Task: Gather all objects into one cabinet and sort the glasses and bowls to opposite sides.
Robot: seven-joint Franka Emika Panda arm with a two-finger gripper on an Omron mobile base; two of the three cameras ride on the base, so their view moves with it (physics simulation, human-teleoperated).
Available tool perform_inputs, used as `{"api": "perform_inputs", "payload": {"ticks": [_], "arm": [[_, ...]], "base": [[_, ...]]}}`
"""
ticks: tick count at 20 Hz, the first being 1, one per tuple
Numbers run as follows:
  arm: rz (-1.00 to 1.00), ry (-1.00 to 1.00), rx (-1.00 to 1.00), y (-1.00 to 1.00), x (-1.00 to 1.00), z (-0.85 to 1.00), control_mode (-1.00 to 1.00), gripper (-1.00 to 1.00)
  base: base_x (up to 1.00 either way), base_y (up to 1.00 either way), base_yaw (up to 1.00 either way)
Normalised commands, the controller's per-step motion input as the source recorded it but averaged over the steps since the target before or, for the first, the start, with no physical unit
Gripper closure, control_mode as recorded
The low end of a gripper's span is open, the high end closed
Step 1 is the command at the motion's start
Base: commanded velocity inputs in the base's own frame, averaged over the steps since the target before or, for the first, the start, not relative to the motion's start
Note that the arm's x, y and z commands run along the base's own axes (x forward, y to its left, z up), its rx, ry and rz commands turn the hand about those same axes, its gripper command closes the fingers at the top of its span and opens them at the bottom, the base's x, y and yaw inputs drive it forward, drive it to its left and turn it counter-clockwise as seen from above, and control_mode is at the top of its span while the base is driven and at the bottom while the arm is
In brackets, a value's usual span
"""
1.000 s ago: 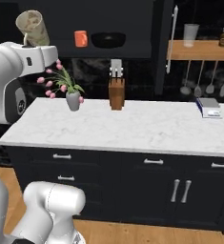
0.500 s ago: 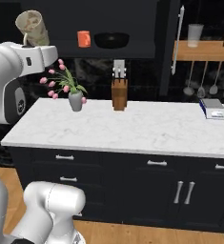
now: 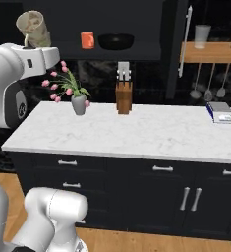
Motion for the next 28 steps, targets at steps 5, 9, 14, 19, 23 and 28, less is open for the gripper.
{"api": "perform_inputs", "payload": {"ticks": [5,9,14,19,23,28], "arm": [[0.00,0.00,0.00,0.00,0.00,0.00,1.00,1.00],[0.00,0.00,0.00,0.00,0.00,0.00,1.00,1.00],[0.00,0.00,0.00,0.00,0.00,0.00,1.00,1.00],[0.00,0.00,0.00,0.00,0.00,0.00,1.00,1.00],[0.00,0.00,0.00,0.00,0.00,0.00,1.00,1.00],[0.00,0.00,0.00,0.00,0.00,0.00,1.00,1.00]], "base": [[0.31,0.39,0.00],[0.90,0.60,-0.03],[0.97,0.39,-0.03],[0.58,0.03,-0.03],[0.04,0.00,-0.01],[0.00,0.00,0.00]]}}
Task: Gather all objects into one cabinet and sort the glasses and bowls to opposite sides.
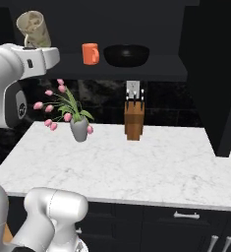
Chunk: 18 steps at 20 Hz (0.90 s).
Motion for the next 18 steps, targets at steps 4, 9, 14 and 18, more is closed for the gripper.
{"api": "perform_inputs", "payload": {"ticks": [4,9,14,18], "arm": [[0.00,0.01,-0.01,0.00,-0.16,-0.19,-1.00,1.00],[0.00,0.11,-0.04,0.02,-0.48,-0.62,-1.00,1.00],[0.00,0.11,-0.01,0.20,-0.02,-0.43,-1.00,1.00],[0.00,0.17,0.00,0.30,0.22,-0.32,-1.00,1.00]], "base": [[0.00,0.00,0.00],[0.00,0.00,0.00],[0.00,0.00,0.00],[0.00,0.00,0.00]]}}
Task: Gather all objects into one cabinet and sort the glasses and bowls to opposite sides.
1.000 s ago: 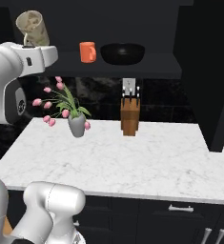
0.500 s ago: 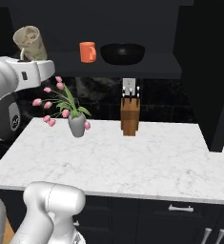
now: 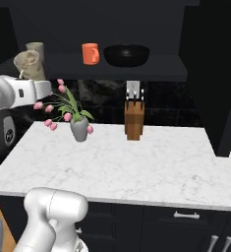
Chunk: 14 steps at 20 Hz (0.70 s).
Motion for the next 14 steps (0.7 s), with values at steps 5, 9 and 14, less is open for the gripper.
{"api": "perform_inputs", "payload": {"ticks": [5,9,14], "arm": [[0.00,0.22,0.00,0.19,0.41,-0.21,-1.00,1.00],[0.00,0.18,0.00,0.14,0.48,-0.14,-1.00,1.00],[0.00,0.07,0.00,0.07,0.42,-0.11,-1.00,1.00]], "base": [[0.00,0.00,0.00],[0.00,0.00,0.00],[0.00,0.00,0.00]]}}
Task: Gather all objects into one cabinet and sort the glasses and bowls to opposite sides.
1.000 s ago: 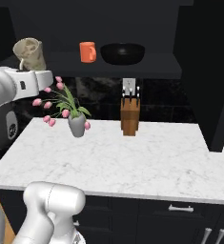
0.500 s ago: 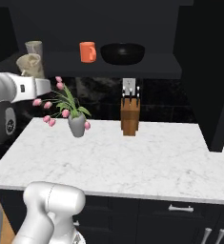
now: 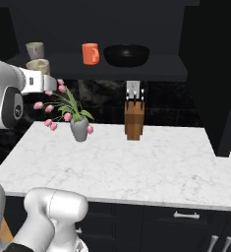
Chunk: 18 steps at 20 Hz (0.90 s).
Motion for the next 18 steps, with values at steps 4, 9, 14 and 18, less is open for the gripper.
{"api": "perform_inputs", "payload": {"ticks": [4,9,14,18], "arm": [[0.00,0.02,0.00,0.05,0.39,-0.04,-1.00,1.00],[0.00,0.00,0.00,0.03,0.23,0.00,-1.00,1.00],[0.00,0.00,0.00,0.01,0.19,0.00,-1.00,1.00],[0.00,0.00,0.00,0.00,0.14,0.00,-1.00,1.00]], "base": [[0.00,0.00,0.00],[0.00,0.00,0.00],[0.00,0.00,0.00],[0.00,0.00,0.00]]}}
